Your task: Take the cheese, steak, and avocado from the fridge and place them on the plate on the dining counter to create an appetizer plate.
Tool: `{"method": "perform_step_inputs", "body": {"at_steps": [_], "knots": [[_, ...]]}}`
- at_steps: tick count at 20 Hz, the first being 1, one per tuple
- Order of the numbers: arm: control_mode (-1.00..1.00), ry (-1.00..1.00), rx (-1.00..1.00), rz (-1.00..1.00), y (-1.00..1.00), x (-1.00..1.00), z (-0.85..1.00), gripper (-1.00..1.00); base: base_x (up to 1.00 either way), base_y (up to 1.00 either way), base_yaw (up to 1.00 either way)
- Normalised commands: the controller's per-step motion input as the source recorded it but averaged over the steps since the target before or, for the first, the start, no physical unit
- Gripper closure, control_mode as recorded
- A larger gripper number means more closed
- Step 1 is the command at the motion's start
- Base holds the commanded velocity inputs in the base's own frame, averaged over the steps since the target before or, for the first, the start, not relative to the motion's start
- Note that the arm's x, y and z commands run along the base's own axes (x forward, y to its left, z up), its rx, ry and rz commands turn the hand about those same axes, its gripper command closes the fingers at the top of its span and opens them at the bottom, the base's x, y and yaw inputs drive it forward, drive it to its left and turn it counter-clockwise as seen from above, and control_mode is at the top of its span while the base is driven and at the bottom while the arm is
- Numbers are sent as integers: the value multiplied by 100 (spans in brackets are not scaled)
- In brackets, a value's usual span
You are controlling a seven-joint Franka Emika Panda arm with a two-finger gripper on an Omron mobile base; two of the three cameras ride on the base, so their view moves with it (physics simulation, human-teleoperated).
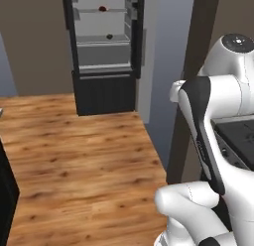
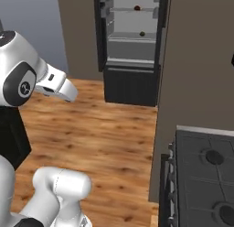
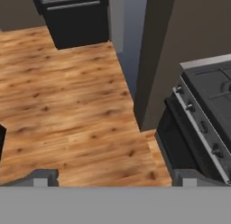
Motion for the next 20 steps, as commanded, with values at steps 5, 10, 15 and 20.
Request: {"method": "perform_step_inputs", "body": {"at_steps": [5, 10, 15, 20], "knots": [[100, 0, 0, 0, 0, 0, 0, -100, 100, 31, -17], [100, 0, 0, 0, 0, 0, 0, -100, 100, 48, -21], [100, 0, 0, 0, 0, 0, 0, -100, 100, 55, -19], [100, 0, 0, 0, 0, 0, 0, -100, 100, 47, -17]]}}
